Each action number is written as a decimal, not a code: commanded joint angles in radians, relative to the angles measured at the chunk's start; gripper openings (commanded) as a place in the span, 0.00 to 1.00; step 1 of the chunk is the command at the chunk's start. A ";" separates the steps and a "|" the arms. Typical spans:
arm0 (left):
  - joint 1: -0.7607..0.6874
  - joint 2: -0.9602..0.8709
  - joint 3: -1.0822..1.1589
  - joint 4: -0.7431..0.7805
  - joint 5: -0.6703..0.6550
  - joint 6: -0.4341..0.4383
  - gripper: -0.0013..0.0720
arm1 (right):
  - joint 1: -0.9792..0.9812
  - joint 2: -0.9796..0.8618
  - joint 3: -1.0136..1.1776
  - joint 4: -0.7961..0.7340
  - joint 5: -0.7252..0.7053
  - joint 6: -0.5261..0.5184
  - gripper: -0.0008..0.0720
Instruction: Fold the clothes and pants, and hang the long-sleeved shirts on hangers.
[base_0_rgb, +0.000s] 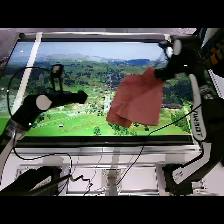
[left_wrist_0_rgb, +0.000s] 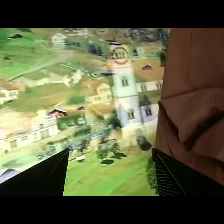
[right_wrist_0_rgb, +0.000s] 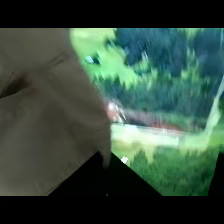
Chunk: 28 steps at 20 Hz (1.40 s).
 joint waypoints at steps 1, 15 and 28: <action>-0.101 -0.013 0.000 -0.006 0.000 -0.009 0.83 | -0.171 0.006 -0.107 0.072 0.095 -0.018 0.03; -0.154 -0.188 0.001 -0.105 0.004 -0.071 0.83 | -0.394 0.604 -1.054 0.313 -0.450 0.021 0.03; -0.166 -0.188 0.001 -0.136 0.116 -0.071 0.83 | -0.433 1.443 -1.652 0.645 -0.422 0.188 0.89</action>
